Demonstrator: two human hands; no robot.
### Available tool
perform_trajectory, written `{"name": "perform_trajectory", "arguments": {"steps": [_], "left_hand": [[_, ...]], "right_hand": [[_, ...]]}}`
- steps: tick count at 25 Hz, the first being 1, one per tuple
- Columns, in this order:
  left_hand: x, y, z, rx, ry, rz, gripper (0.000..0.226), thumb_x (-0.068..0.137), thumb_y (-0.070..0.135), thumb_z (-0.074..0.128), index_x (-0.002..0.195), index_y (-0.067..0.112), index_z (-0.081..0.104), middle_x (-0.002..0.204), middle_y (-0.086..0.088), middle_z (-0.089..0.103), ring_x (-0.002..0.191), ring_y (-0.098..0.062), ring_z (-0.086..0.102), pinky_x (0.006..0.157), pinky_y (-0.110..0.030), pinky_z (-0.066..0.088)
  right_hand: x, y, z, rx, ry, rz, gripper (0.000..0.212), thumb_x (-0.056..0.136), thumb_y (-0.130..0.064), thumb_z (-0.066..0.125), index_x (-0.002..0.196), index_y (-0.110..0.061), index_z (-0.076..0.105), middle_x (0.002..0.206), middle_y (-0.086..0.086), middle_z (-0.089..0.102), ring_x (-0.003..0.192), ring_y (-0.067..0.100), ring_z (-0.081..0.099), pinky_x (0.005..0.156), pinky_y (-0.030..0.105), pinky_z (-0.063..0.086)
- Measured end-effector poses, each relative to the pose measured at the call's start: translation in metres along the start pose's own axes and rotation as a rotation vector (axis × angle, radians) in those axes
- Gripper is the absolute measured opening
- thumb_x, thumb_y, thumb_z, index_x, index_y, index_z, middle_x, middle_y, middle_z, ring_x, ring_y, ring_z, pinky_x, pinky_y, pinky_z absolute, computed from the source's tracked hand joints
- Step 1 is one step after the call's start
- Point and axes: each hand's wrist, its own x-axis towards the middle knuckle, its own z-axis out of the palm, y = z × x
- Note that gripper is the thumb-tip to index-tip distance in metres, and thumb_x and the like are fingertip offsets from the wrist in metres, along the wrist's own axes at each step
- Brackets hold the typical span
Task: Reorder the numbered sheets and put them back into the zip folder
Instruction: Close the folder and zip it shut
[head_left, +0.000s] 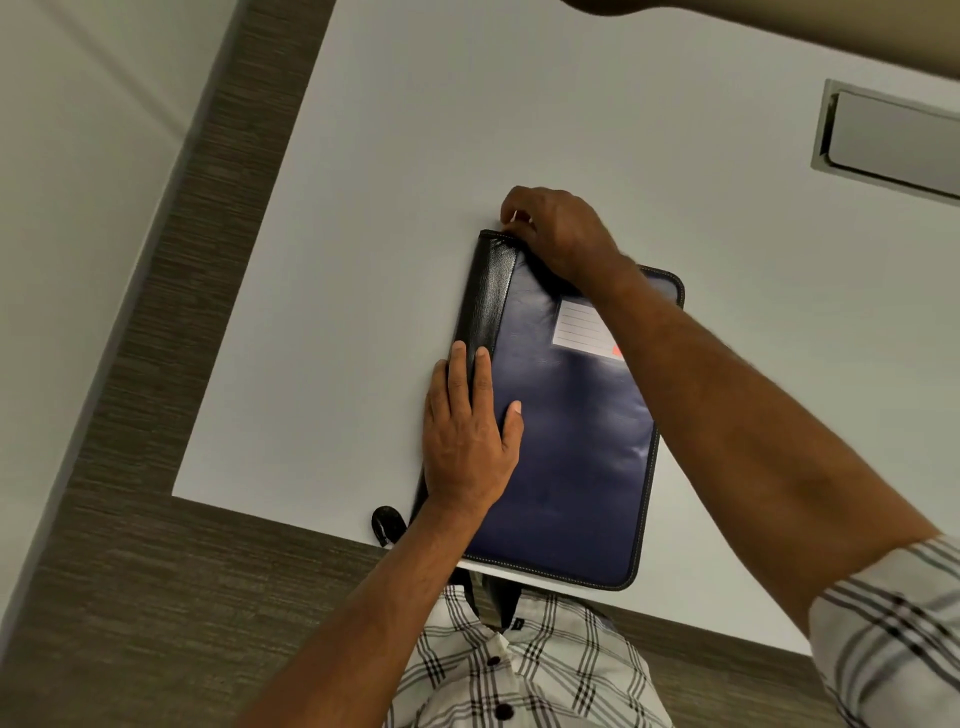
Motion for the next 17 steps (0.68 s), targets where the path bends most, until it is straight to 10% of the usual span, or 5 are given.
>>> {"name": "perform_trajectory", "arguments": {"steps": [9, 17], "left_hand": [[0.002, -0.008, -0.009, -0.084, -0.050, 0.037, 0.070, 0.102, 0.050, 0.042, 0.161, 0.016, 0.027, 0.169, -0.012, 0.020, 0.151, -0.035, 0.027, 0.120, -0.046, 0.034], [-0.035, -0.023, -0.023, -0.265, -0.105, -0.002, 0.074, 0.101, 0.039, 0.057, 0.162, 0.015, 0.022, 0.167, -0.014, 0.018, 0.151, -0.033, 0.024, 0.121, -0.049, 0.033]], "right_hand": [[-0.132, 0.010, 0.023, -0.109, 0.381, 0.321, 0.053, 0.094, -0.034, 0.060, 0.144, -0.015, 0.058, 0.156, 0.013, 0.050, 0.143, 0.040, 0.046, 0.115, 0.051, 0.034], [-0.311, -0.043, 0.049, 0.411, 0.379, 0.702, 0.072, 0.093, -0.035, 0.073, 0.153, -0.012, 0.041, 0.154, 0.013, 0.047, 0.139, 0.032, 0.043, 0.118, 0.047, 0.038]]}}
